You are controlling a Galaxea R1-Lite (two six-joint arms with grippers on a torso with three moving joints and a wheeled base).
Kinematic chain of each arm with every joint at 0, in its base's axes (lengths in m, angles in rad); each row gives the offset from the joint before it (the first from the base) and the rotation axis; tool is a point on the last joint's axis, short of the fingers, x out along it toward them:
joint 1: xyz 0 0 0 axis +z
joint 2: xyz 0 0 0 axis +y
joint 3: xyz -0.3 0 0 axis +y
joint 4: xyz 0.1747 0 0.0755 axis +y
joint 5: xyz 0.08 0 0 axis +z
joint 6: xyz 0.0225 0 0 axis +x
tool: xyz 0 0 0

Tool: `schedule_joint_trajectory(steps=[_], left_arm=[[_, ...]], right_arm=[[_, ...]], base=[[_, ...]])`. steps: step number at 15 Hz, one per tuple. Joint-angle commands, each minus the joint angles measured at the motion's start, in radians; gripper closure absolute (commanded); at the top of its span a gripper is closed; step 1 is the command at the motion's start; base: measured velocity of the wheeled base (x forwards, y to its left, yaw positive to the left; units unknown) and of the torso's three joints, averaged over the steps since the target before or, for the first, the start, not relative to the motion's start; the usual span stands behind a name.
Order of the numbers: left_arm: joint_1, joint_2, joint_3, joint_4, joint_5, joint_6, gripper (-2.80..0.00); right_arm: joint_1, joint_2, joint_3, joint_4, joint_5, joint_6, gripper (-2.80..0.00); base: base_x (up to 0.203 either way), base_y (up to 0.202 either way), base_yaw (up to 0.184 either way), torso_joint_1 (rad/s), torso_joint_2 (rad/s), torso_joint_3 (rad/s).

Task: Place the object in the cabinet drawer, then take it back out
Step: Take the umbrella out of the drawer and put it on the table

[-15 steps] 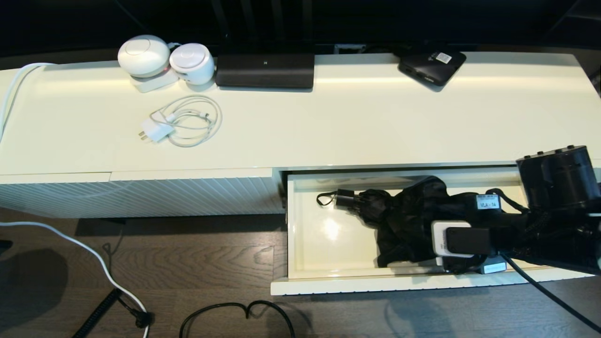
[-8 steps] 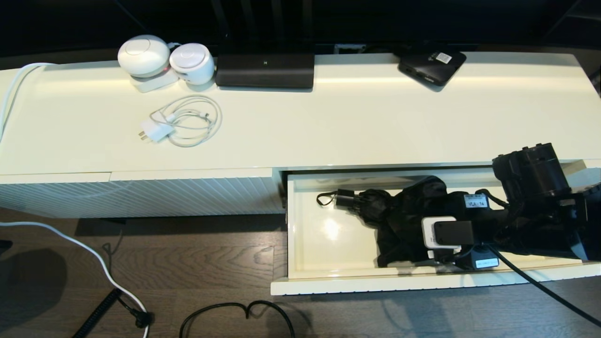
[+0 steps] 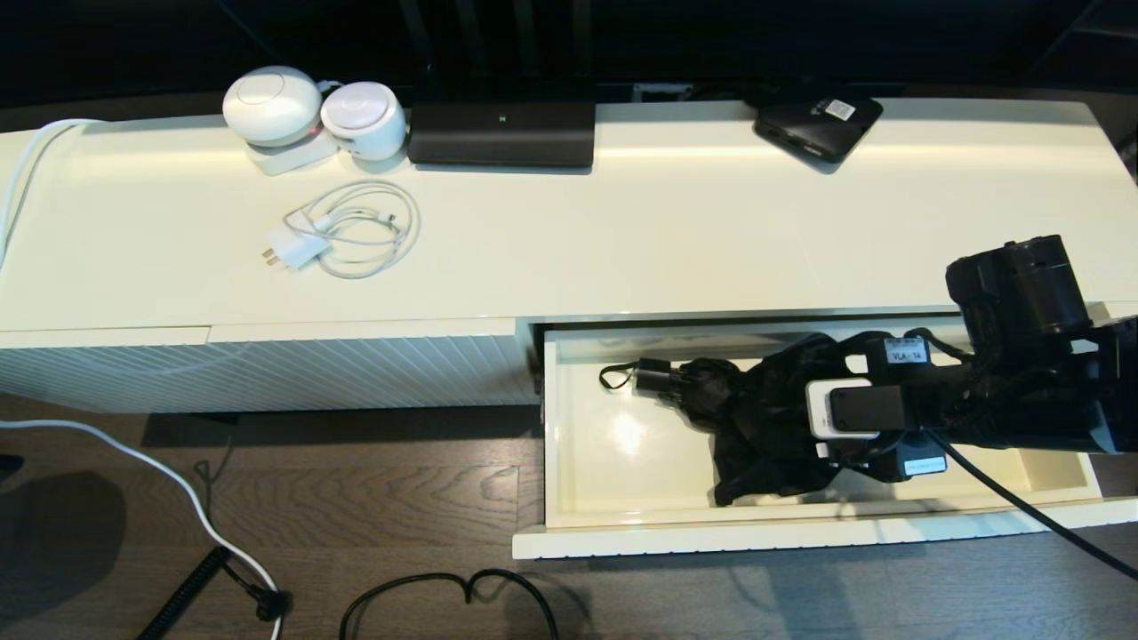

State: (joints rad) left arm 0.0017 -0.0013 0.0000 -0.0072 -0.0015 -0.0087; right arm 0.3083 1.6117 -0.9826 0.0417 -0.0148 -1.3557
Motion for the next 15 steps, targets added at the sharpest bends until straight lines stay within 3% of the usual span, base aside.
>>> schedule_joint_trajectory(steps=[1,5,8,15], left_arm=[[0.000,-0.002,0.000,0.000,0.000,0.000,0.00],[0.000,-0.002,0.000,0.000,0.000,0.001,0.00],[0.000,-0.002,0.000,0.000,0.000,0.000,0.00],[0.000,-0.002,0.000,0.000,0.000,0.000,0.00]], right_arm=[[0.000,0.022,-0.008,-0.008,-0.001,-0.007,-2.80],[-0.022,0.091,-0.064,0.000,0.011,-0.009,-2.80],[-0.041,0.141,-0.097,0.010,0.016,-0.062,-2.80],[-0.041,0.194,-0.110,0.009,0.020,-0.052,-2.80]], base=[[0.000,0.000,0.000,0.000,0.00,0.000],[0.000,0.000,0.000,0.000,0.00,0.000],[0.000,0.000,0.000,0.000,0.00,0.000],[0.000,0.000,0.000,0.000,0.00,0.000]])
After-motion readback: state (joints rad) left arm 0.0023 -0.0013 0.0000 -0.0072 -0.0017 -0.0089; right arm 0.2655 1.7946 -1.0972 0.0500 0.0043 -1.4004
